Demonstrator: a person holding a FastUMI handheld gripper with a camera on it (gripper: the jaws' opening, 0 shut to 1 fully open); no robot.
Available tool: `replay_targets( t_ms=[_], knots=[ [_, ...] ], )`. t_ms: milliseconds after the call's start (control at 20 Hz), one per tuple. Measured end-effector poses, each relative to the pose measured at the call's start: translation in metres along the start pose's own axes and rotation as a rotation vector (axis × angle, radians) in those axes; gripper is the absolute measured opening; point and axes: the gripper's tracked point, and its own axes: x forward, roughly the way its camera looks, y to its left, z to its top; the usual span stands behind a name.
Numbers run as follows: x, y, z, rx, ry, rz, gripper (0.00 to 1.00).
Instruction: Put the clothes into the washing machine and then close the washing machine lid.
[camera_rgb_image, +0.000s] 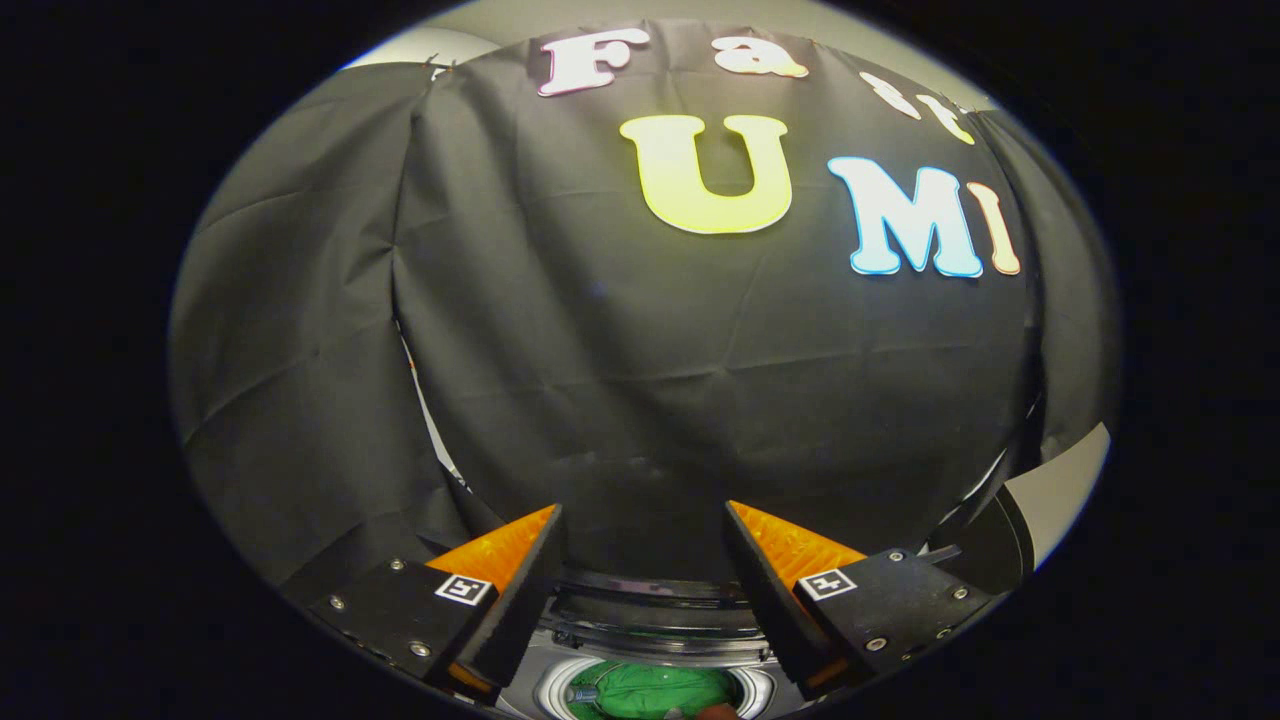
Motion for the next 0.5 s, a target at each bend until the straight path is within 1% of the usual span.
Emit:
replay_targets(
  t_ms=[200, 350, 500],
  knots=[
    [0.014, -0.005, -0.007, 0.045, 0.080, -0.050, 0.96],
    [0.016, -0.008, -0.024, 0.090, 0.178, -0.076, 0.96],
    [0.013, -0.013, -0.029, 0.042, 0.200, -0.099, 0.96]
  ],
)
